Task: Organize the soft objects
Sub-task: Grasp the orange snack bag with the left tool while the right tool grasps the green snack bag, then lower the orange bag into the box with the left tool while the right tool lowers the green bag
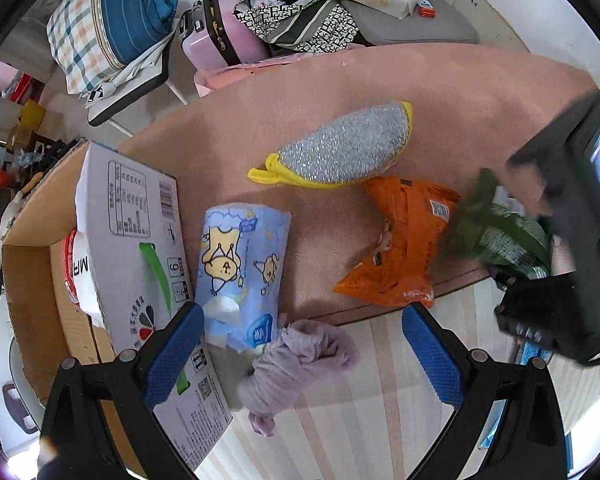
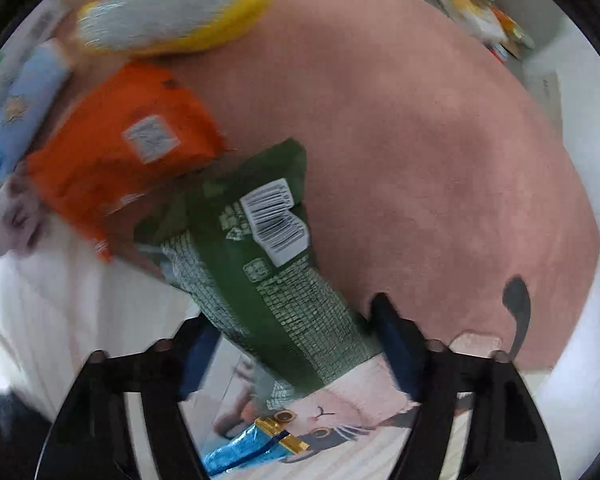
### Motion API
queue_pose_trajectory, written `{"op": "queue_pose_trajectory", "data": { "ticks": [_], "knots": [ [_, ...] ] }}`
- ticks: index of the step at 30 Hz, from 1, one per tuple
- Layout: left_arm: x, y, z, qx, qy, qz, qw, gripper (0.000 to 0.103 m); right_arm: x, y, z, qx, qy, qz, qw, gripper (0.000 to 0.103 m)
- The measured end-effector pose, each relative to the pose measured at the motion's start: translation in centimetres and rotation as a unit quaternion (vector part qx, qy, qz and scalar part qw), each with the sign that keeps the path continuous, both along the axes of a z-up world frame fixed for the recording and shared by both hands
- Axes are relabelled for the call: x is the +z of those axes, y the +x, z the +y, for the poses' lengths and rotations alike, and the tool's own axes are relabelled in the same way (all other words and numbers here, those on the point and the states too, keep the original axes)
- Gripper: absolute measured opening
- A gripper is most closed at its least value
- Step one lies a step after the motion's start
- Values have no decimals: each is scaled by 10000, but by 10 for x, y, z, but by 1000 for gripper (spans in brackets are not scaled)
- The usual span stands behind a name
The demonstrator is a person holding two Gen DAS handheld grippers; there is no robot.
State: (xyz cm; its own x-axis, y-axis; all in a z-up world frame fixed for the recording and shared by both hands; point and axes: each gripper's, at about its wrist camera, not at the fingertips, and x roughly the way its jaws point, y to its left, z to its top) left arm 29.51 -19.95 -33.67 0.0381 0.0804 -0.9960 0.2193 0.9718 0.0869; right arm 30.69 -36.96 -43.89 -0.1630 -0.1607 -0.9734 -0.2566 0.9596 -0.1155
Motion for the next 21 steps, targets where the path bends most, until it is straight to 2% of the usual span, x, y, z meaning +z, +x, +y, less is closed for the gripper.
{"op": "queue_pose_trajectory", "data": {
  "ticks": [2,4,7,9,11,14,18,20,21],
  "knots": [
    [-1,5,-2,-9,-34,-3,10000,101,1,1,-29,-1152,270,186,9928,69],
    [-5,12,-6,-20,-105,36,9999,101,2,-3,-44,-1707,554,338,9832,70],
    [-13,22,-16,-104,-227,196,9995,101,12,-6,-57,-1959,849,333,9764,81],
    [-21,29,-26,-223,-294,321,9988,101,26,-2,-64,-1916,803,16,9782,83],
    [-31,35,-37,-361,-357,460,9977,101,29,3,-68,-1823,785,-81,9801,84],
    [-46,45,-51,-569,-353,664,9955,83,24,7,-75,-1771,713,-11,9816,83],
    [-61,53,-59,-649,-405,898,9930,66,16,18,-78,-1869,776,20,9793,83],
    [-67,54,-61,-704,-415,1024,9914,48,14,23,-84,-1851,704,18,9802,83],
    [-71,53,-61,-706,-418,1119,9903,43,13,25,-82,-1865,628,59,9804,83]
  ]
}}
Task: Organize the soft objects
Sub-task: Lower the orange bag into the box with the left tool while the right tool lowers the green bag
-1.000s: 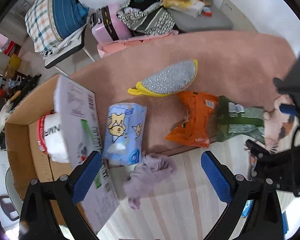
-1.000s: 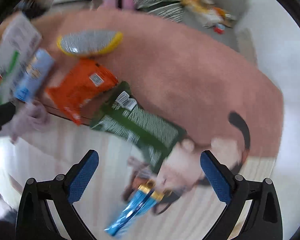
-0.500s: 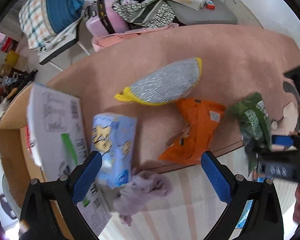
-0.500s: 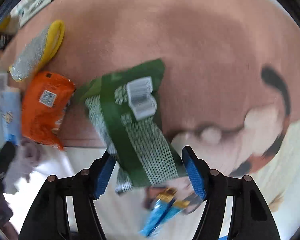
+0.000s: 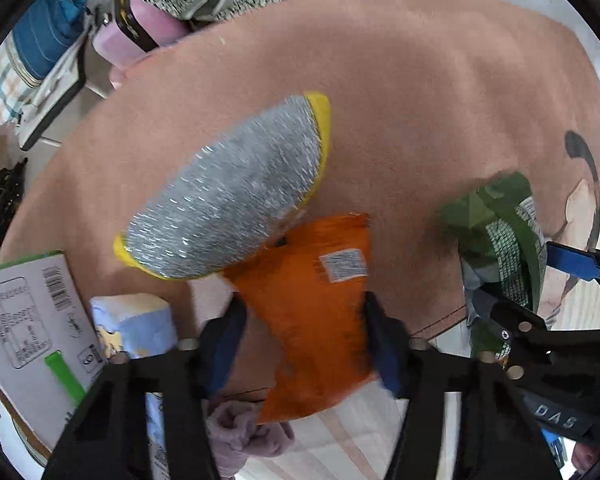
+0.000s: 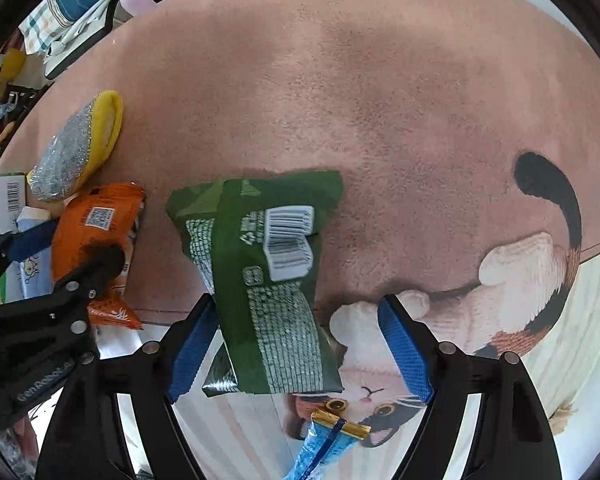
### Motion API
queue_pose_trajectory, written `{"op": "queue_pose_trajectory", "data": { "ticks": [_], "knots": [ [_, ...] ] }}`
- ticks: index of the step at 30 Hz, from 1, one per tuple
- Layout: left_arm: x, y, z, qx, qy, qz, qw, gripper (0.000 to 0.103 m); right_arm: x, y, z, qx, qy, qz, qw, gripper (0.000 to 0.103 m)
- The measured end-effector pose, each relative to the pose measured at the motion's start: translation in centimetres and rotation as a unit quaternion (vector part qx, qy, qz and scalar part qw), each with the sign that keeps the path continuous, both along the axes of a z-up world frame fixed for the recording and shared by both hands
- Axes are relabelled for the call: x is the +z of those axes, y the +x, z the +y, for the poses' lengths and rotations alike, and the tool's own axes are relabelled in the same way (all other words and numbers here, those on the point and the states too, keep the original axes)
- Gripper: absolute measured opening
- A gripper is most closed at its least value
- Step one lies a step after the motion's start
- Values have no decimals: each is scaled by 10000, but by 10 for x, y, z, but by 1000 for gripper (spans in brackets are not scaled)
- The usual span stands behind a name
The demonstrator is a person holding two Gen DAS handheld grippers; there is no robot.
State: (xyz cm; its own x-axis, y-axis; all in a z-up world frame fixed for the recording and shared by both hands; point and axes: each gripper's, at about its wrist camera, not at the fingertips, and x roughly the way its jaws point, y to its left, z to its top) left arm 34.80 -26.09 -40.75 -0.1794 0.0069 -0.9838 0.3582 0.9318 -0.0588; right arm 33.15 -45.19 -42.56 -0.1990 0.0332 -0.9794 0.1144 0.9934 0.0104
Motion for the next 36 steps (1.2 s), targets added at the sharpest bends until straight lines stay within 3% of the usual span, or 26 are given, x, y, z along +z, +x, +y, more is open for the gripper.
{"op": "queue_pose_trajectory", "data": {
  "ticks": [1,5,6,9,14,19,24,29,32,36],
  "knots": [
    [-3,-1,0,16,11,75,10000,37,-3,2,5,-2,-56,58,10000,83],
    [0,-4,5,223,-50,-41,9997,30,-3,2,24,-40,-83,63,9999,61],
    [3,-5,9,321,-77,-51,9994,30,-1,1,28,-63,-68,4,10000,48],
    [14,-8,20,439,-108,-230,9987,29,11,-7,36,-200,-108,-149,9996,39],
    [52,-21,43,700,-371,-542,9954,29,44,-24,43,-373,64,-396,9985,38],
    [106,-37,77,987,-708,-990,9876,29,102,-42,76,-274,337,-824,9957,38],
    [164,-59,126,1218,-936,-1387,9784,29,162,-58,143,-43,792,-1198,9896,38],
    [201,-67,210,1496,-883,-1702,9700,29,200,-60,232,229,1118,-1407,9834,38],
    [208,-64,273,1722,-749,-1782,9659,29,200,-65,287,339,1215,-1446,9814,38],
    [197,-54,340,1862,-429,-1767,9655,29,168,-67,352,315,1091,-1347,9844,38]
  ]
}}
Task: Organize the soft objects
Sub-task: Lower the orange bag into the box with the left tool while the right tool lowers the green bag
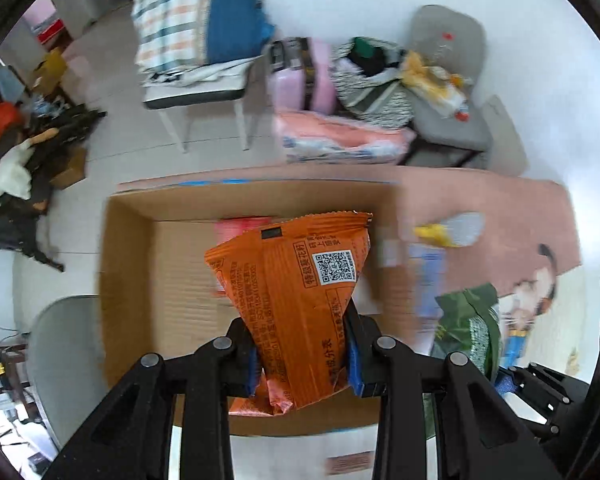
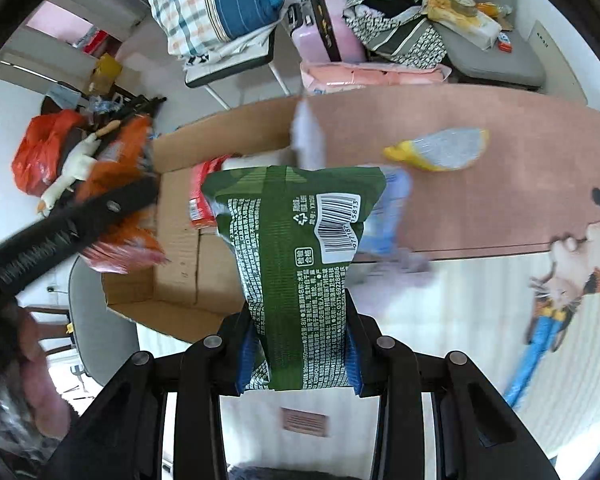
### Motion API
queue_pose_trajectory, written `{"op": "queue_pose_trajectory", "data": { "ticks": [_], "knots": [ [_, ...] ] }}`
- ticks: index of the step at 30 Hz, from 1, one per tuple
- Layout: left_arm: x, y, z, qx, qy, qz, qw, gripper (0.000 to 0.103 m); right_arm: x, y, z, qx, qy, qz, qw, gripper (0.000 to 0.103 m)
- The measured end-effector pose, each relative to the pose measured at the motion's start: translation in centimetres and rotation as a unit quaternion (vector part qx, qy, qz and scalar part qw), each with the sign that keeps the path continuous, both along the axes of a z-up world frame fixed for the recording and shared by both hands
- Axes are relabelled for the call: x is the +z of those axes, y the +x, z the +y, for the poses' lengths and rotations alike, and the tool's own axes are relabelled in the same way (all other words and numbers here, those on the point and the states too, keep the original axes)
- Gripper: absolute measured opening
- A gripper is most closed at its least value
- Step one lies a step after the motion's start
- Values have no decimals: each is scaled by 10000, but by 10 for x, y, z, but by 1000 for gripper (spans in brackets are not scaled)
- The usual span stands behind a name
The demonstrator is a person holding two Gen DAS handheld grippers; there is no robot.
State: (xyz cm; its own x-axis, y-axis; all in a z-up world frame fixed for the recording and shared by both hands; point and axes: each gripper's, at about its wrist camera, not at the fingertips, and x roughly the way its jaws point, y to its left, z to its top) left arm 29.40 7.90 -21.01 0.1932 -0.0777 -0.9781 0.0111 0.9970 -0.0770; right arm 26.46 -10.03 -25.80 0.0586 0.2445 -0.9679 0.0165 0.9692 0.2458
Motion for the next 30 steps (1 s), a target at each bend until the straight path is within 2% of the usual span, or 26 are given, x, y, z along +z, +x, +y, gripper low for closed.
{"op": "queue_pose_trajectory", "data": {
  "ticks": [7,13,17,25,27,30],
  "knots": [
    [-63,26,73,196,324,391,9985,29,-67,4,71,-146,-385,414,9983,38],
    [-124,47,92,213,274,825,9960,29,-112,2,97,0,-816,697,9942,38],
    [-148,56,92,114,293,987,9946,29,-130,-5,112,76,-968,828,9918,38],
    [-174,72,93,-36,260,1204,9924,32,-146,-12,130,154,-1152,907,9891,38],
    [-174,72,96,-20,188,1236,9921,32,-151,-9,133,188,-1170,980,9881,39],
    [-167,73,99,111,16,1213,9926,38,-152,-6,136,229,-1143,1072,9874,40]
  ]
}}
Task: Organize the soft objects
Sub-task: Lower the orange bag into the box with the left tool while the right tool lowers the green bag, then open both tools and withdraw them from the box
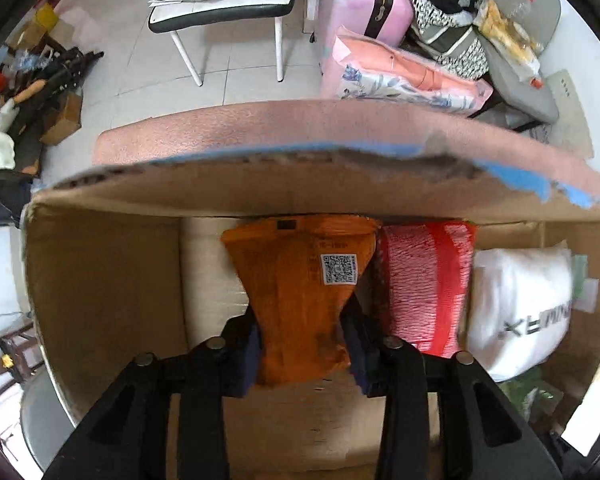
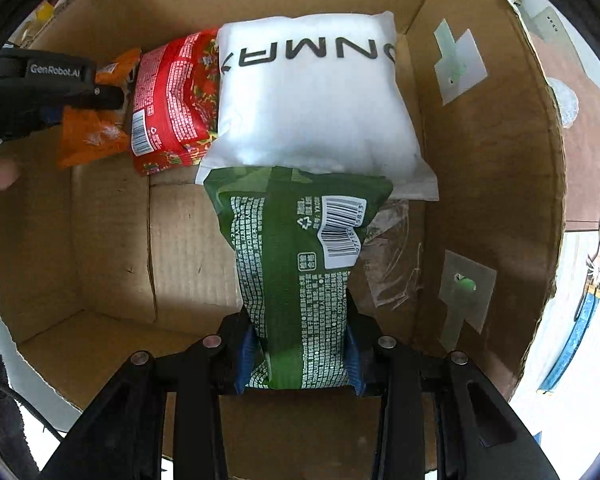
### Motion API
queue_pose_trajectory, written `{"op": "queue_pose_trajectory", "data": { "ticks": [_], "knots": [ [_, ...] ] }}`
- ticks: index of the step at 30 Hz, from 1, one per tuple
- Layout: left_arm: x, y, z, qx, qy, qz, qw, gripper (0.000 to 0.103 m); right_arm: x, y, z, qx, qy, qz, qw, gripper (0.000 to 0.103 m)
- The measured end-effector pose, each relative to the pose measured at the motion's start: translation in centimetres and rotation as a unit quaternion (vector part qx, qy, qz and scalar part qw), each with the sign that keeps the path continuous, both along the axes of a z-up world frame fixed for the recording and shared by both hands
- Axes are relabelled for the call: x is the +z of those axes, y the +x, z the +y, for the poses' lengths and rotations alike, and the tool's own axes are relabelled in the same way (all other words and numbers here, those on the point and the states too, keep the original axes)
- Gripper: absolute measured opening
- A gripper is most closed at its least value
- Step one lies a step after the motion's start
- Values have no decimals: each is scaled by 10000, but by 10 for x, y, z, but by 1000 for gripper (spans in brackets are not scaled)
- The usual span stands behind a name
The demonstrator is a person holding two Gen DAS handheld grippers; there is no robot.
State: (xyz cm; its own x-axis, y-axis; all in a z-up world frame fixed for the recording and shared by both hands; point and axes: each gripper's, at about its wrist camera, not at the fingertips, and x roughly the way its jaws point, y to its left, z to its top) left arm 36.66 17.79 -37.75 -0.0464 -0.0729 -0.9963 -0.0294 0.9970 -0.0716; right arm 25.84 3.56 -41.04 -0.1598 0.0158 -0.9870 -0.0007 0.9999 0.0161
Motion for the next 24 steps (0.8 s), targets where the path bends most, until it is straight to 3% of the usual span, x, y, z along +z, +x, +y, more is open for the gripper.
{"op": "queue_pose_trajectory", "data": {
  "ticks": [1,5,8,9,10,11,24],
  "knots": [
    [4,0,0,-14,-20,-12,10000,44,1,1,0,4,41,24,10000,42],
    [27,-3,0,-92,30,-193,9998,72,23,6,1,-29,225,-152,9996,81],
    [51,-11,0,-144,63,-364,9992,77,43,8,2,-35,290,-350,9990,84],
    [61,-16,0,-164,82,-450,9988,80,50,7,1,-65,354,-397,9986,91],
    [70,-22,0,-194,81,-511,9985,95,57,5,-1,-81,435,-469,9979,96],
    [77,-28,0,-184,86,-599,9980,101,65,4,0,-75,473,-555,9973,103],
    [149,-114,-1,-8,33,-1337,9910,102,137,-22,-31,107,102,-1204,9926,103]
  ]
}}
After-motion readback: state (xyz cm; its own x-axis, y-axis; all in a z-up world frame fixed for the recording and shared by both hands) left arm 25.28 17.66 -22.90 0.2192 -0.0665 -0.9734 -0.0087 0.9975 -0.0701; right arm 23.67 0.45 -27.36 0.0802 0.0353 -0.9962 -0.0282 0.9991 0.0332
